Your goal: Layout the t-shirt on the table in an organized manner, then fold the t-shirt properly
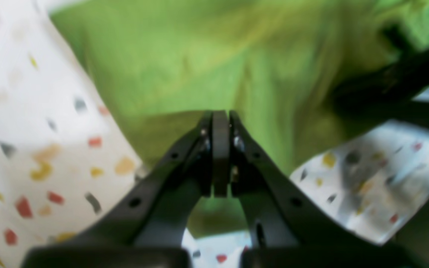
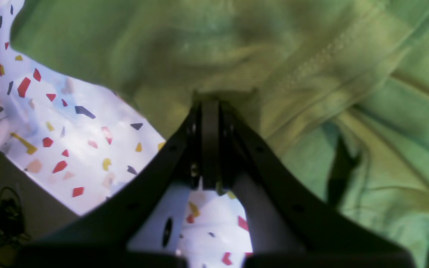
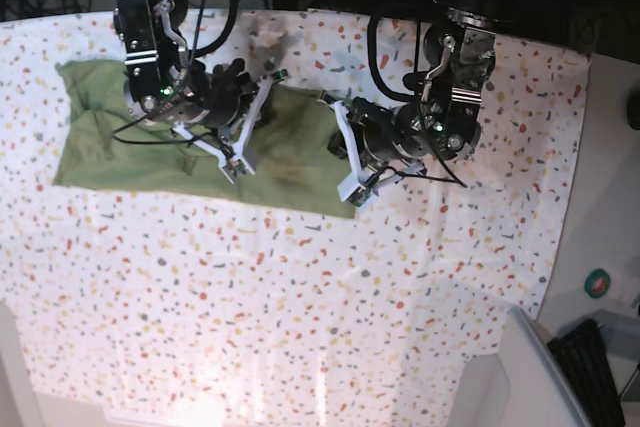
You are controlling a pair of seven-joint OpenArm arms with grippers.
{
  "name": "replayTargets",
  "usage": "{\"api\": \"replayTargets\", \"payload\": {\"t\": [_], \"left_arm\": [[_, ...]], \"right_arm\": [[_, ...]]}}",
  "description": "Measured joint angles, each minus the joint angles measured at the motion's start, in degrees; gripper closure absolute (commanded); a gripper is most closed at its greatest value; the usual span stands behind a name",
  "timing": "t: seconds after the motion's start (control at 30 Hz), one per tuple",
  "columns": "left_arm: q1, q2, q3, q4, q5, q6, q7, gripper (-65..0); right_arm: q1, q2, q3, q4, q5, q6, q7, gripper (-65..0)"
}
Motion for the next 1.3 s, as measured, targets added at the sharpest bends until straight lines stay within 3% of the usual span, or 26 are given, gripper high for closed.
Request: {"api": "replayTargets", "payload": {"t": [0.3, 0.57, 0.77, 1.07, 1.3], "left_arm": [[-0.2, -4.8, -0.6, -3.4, -1.0, 0.0, -0.4, 0.0], [-0.2, -4.5, -0.7, 3.5, -0.9, 0.0, 0.0, 0.0], [-1.7, -0.8, 0.4, -3.9, -0.3, 0.0, -0.3, 0.0], [-0.9, -4.1, -0.6, -5.1, -1.3, -0.5, -0.8, 0.0], [1.8, -4.6, -0.6, -3.6, -1.5, -0.4, -2.0, 0.0]], "right_arm": [[1.3, 1.2, 0.1, -2.9, 0.5, 0.0, 0.1, 0.0], [1.2, 1.2, 0.1, -2.9, 0.4, 0.0, 0.2, 0.0], [1.2, 1.2, 0.1, -2.9, 0.4, 0.0, 0.2, 0.0], [1.4, 1.1, 0.1, -2.3, 0.4, 0.0, -0.1, 0.0], [-0.6, 1.4, 0.1, 7.1, 0.3, 0.0, -0.2, 0.0]]}}
